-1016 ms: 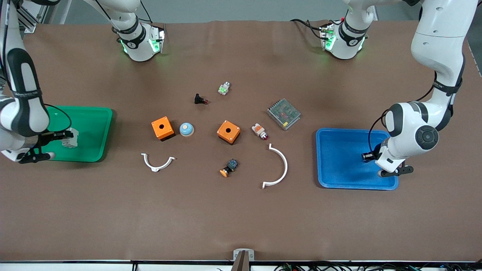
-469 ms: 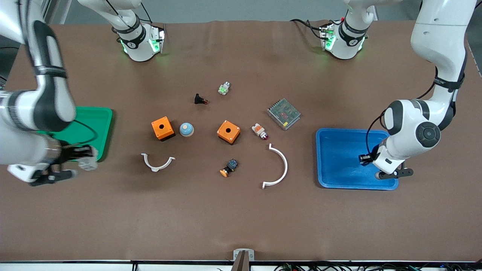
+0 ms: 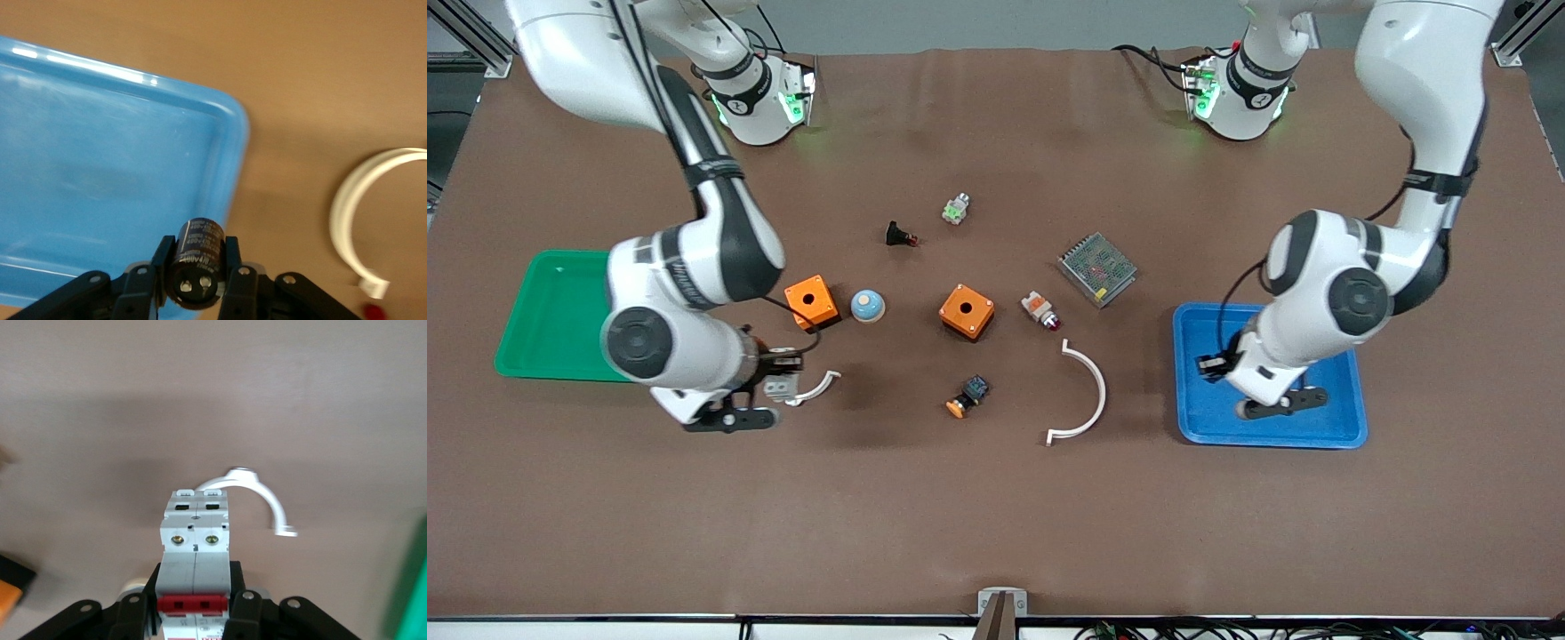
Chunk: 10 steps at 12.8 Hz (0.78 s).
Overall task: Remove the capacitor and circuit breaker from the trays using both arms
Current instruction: 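Lift the breaker with the right gripper while the left gripper lifts the capacitor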
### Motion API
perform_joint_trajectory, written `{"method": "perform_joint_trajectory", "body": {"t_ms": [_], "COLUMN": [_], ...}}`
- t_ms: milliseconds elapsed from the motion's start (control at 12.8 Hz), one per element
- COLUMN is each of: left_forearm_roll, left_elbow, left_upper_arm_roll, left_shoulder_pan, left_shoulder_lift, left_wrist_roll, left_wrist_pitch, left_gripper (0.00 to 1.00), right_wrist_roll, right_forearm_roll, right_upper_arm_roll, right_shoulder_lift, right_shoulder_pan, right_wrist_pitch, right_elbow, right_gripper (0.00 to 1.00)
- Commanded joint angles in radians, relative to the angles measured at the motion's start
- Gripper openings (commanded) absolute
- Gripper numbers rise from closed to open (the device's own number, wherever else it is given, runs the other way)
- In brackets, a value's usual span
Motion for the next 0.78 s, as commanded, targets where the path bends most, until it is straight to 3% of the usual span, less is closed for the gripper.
{"method": "perform_joint_trajectory", "body": {"t_ms": [0, 312, 703], "left_forearm_roll": [0.002, 0.010, 0.079], "left_elbow": [0.118, 0.275, 0.390], "left_upper_arm_roll": [0.004, 0.026, 0.028], "left_shoulder_pan": [-0.113, -0.286, -0.363], "left_shoulder_lift": [0.091, 0.236, 0.365], "left_wrist_roll": [-0.183, -0.421, -0.553], "left_wrist_pitch": [-0.022, -0.019, -0.011], "left_gripper": [0.00, 0.00, 0.00], "right_wrist_roll": [0.123, 0.139, 0.135], "right_forearm_roll": [0.018, 0.020, 0.023], "right_upper_arm_roll": [-0.013, -0.013, -0.013], "right_shoulder_lift": [0.088, 0.182, 0.245], "right_shoulder_pan": [0.076, 0.135, 0.140], "right_wrist_pitch": [0.000, 0.019, 0.113], "right_elbow": [0.099, 0.136, 0.133], "right_gripper": [0.07, 0.08, 0.08]}}
